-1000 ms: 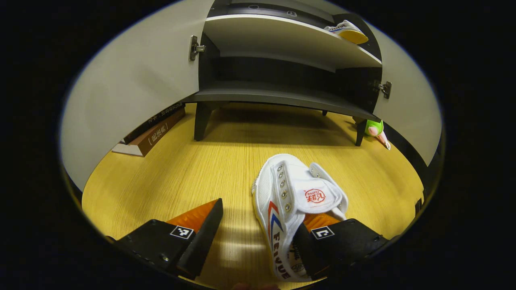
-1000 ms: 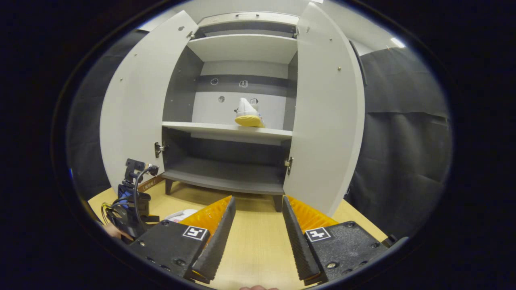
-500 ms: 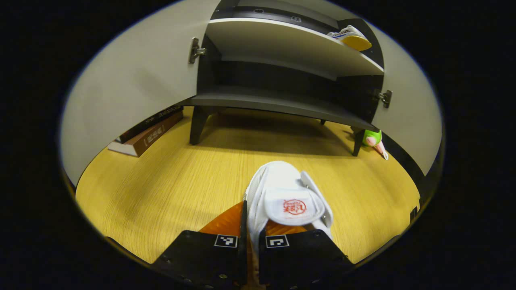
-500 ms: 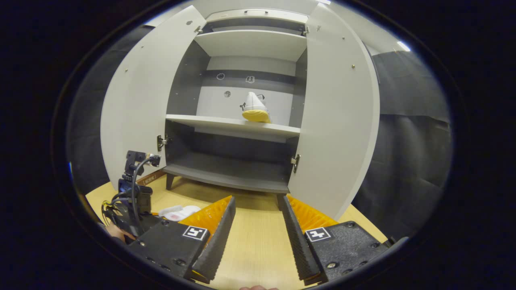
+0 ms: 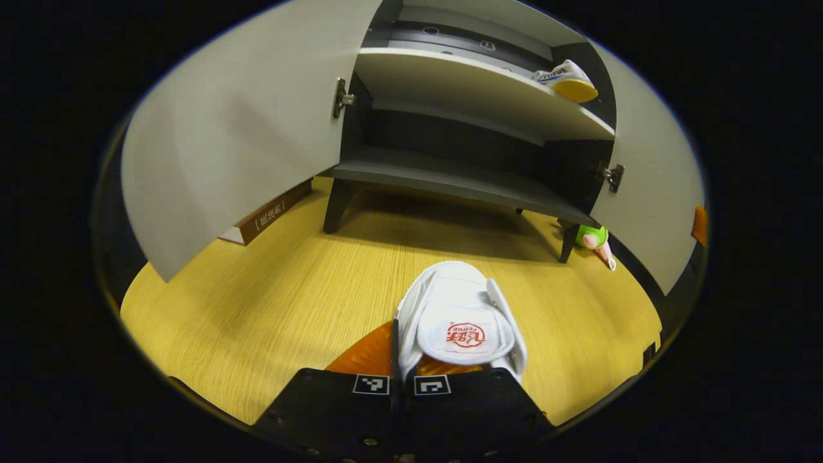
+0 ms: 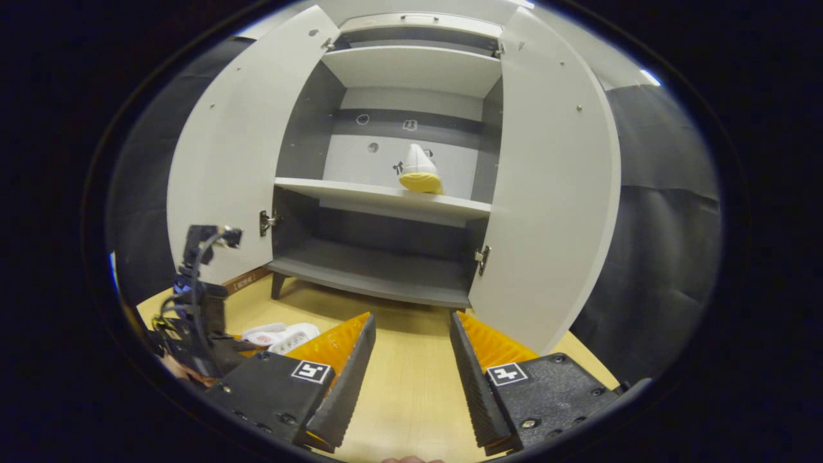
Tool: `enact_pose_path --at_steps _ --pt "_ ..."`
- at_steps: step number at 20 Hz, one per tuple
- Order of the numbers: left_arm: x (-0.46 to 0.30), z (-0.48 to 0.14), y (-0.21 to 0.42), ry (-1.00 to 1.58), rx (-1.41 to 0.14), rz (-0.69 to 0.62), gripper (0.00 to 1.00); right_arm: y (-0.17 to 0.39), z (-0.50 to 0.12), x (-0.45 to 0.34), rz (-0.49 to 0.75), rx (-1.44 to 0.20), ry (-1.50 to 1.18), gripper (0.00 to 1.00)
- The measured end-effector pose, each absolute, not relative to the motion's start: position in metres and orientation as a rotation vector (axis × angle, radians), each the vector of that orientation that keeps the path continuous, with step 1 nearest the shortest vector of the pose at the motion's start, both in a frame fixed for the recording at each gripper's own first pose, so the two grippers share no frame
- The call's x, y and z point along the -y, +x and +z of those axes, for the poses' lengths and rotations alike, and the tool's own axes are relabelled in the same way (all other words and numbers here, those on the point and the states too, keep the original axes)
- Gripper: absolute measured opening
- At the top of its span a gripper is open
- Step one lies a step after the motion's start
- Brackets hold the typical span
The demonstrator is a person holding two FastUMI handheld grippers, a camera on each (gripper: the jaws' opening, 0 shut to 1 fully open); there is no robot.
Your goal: Grab one shoe with the right hand and put it into the shoe cabinet, grab the other shoe with the left hand and put it into the shoe cabinet; then close the right door with the right hand and the left door with the left hand.
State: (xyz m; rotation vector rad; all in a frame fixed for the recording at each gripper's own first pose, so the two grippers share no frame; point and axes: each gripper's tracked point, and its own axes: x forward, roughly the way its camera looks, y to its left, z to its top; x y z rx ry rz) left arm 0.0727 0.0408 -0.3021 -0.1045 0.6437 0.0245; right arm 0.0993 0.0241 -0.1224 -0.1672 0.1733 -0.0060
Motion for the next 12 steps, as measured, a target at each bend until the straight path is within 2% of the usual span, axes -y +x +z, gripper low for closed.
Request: enact_pose_path --at_steps 3,5,8,12 --pt "-0.044 -0.234 0.062 -0.096 -0.548 0.035 0.0 0.101 -0.121 -0.032 0.015 -0.17 -0.159 0.75" --pt "-0.041 -0.172 0.067 -0.11 -0.428 0.04 0.0 0.101 -0.118 -0.037 0.031 -0.157 -0.163 0.75" --pt "-0.033 -0.087 0.094 -0.117 -0.272 0.021 0.0 0.1 -0.113 -0.046 0.056 -0.14 -0.164 0.74" --pt "-0.026 -0.006 0.161 -0.119 -0.173 0.018 0.0 0.095 -0.105 -0.054 0.076 -0.114 -0.175 0.75"
